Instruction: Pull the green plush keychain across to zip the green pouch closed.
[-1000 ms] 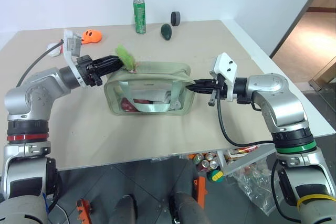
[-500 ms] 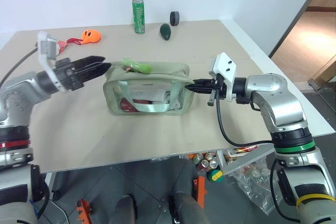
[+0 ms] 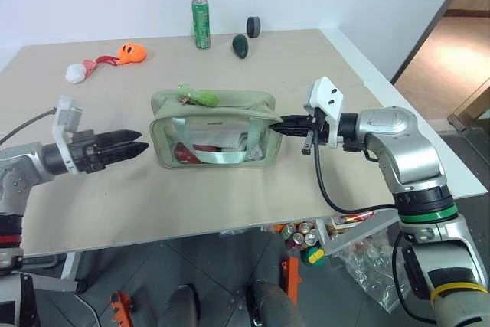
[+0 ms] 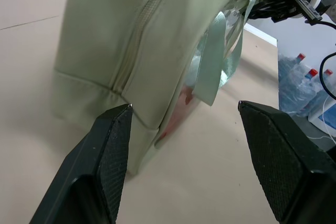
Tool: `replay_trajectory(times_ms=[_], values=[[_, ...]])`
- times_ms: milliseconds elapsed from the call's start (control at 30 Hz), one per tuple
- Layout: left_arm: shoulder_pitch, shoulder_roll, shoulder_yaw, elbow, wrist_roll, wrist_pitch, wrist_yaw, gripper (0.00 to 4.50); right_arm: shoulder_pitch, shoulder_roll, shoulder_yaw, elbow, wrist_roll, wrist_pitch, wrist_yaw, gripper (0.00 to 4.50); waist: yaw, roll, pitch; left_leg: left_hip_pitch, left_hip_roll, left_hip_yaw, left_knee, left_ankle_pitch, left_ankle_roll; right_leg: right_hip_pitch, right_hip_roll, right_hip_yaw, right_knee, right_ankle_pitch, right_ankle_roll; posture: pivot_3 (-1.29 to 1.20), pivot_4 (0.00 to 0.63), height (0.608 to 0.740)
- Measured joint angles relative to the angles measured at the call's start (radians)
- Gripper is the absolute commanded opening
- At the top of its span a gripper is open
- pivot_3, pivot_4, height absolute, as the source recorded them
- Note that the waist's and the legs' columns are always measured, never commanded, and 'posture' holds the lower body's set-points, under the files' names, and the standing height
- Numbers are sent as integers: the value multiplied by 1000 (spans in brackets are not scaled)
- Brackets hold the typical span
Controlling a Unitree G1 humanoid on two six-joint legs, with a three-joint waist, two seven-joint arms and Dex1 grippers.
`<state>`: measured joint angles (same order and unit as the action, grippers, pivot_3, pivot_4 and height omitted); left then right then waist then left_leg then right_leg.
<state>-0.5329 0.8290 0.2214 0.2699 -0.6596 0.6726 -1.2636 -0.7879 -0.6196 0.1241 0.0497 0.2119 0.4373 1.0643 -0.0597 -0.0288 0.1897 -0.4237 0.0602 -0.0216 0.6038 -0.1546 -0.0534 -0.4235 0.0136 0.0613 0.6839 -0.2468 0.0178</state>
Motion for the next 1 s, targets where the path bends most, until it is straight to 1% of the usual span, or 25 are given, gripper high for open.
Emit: replay_trajectory(times_ms=[167, 300, 333, 367, 467, 500, 533, 567, 800, 833, 900, 1000], values=[[-78, -61, -20, 4, 14, -1, 45, 3316, 0, 0, 0, 0, 0, 0, 0, 0, 0, 0, 0, 0, 0, 1, 0, 0, 0, 0, 0, 1, 0, 0, 0, 0, 150, 740], [-89, -73, -26, 4, 19, -1, 52, 3316, 1, 0, 0, -3, 0, 2, -1, 0, -1, 0, 0, 0, 0, 0, 0, 0, 0, 0, 0, 1, 0, 0, 0, 0, 150, 740], [-89, -76, -28, 6, 24, -3, 54, 2779, 2, -1, 0, -4, 0, 2, -2, 0, -1, 0, 0, 0, 0, 0, 0, 0, 0, 0, 0, 1, 0, 0, 0, 0, 150, 740], [-89, -81, -28, 10, 25, -4, 57, 2526, 4, -2, 0, -8, 0, 3, -3, 0, -1, 0, 0, 0, 0, 0, 0, 0, 0, 0, 0, 1, 0, 0, 0, 0, 150, 740], [-89, -88, -28, 14, 25, 1, 59, 1522, 9, -4, -2, -15, 1, 7, -6, 0, -1, 0, 0, 0, 0, 1, 0, 0, 0, 0, 0, 1, 0, 0, 0, 0, 150, 740], [-89, -88, -28, 14, 26, 1, 60, 1266, 10, -4, -2, -17, 1, 11, -6, 0, -1, 0, 0, 0, 0, 1, 0, 0, 0, 0, 0, 1, 0, 0, 1, 0, 150, 740], [-89, -88, -28, 15, 28, 0, 63, 784, 10, -5, -2, -18, 2, 12, -6, 0, -1, 0, 0, 0, 0, 1, 0, 0, 0, 0, 0, 1, 0, 0, 1, 0, 150, 740], [-89, -89, -28, 17, 33, -2, 69, 538, 10, -5, -2, -19, 2, 13, -6, 0, -1, 0, 0, 0, 0, 1, 0, 0, 0, 0, 0, 1, 0, 0, 1, 0, 150, 740], [-93, -101, -29, 18, 52, -21, 82, 538, 11, -5, -3, -23, 5, 20, -8, 0, 0, 0, 0, 0, 0, 1, 0, 0, 0, 0, 0, 1, 0, 0, 1, 0, 150, 740], [-93, -101, -29, 18, 52, -21, 82, 487, 11, -5, -3, -23, 8, 23, -7, 748, 0, 0, 0, 0, 0, 1, 0, 0, 0, 0, 0, 1, 0, 0, 1, 0, 150, 740], [-93, -103, -29, 17, 52, -21, 85, 487, 18, -5, -4, -23, 22, 44, -4, 1355, 1, 0, 0, 0, 0, 1, 0, 0, 0, 0, 0, 1, 0, 0, 1, 0, 150, 740], [-93, -106, -29, 17, 52, -21, 87, 487, 29, -9, -5, -29, 49, 76, 2, 2419, 2, 0, 0, 0, 0, 1, 0, 0, 0, 0, 0, 1, 0, 0, 1, 0, 150, 740]])
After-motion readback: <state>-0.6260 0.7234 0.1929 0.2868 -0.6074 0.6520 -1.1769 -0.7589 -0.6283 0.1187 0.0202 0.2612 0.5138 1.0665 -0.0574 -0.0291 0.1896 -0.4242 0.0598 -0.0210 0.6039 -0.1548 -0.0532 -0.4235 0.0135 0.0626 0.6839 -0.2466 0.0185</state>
